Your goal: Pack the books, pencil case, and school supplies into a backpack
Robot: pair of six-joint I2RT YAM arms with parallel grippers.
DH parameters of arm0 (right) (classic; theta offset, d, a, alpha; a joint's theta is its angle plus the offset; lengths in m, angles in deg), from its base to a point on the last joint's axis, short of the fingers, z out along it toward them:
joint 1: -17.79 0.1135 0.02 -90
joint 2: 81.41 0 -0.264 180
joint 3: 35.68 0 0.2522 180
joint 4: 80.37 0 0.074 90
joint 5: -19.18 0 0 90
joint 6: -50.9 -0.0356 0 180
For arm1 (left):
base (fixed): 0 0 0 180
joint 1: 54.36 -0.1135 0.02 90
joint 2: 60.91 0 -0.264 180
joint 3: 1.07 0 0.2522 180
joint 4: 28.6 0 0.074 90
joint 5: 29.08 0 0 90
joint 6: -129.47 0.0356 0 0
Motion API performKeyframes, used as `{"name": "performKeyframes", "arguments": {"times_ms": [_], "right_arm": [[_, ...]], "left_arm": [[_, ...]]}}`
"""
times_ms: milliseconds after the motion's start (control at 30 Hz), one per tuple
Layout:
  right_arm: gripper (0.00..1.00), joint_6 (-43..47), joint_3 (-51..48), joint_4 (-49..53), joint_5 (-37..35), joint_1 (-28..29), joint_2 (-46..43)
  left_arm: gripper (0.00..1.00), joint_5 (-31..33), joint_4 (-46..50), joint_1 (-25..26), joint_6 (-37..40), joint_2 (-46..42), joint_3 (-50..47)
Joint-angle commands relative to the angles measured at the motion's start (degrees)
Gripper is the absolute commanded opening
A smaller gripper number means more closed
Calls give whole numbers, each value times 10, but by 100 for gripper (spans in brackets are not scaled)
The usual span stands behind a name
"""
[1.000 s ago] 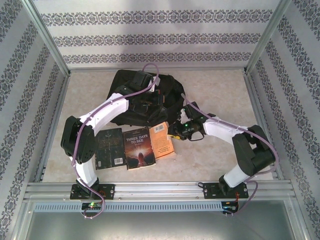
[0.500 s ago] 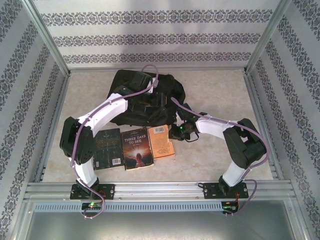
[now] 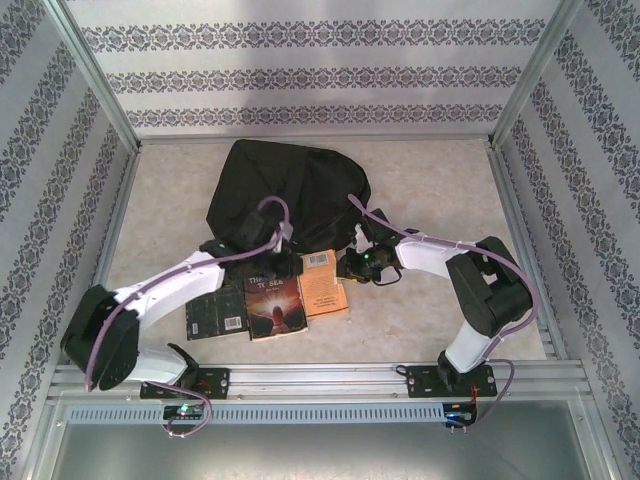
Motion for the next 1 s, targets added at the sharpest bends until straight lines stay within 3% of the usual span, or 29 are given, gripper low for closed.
{"name": "performKeyframes", "arguments": {"times_ms": [0,400,733,967], "right_arm": [[24,-6,-22,-15,6,2,7],[27,-27,-37,-54,63,2,-4],[32,-82,-77,-166,182,5,-43],[48,-62,-64,-147,190,20,-35]], "left_arm": [[12,2,-83,25,-39,22,-8],[0,33,-131,35,-54,108,-44],[0,25,-163,35,-55,138,-65],[0,16,-187,35,-61,156,-76]]}}
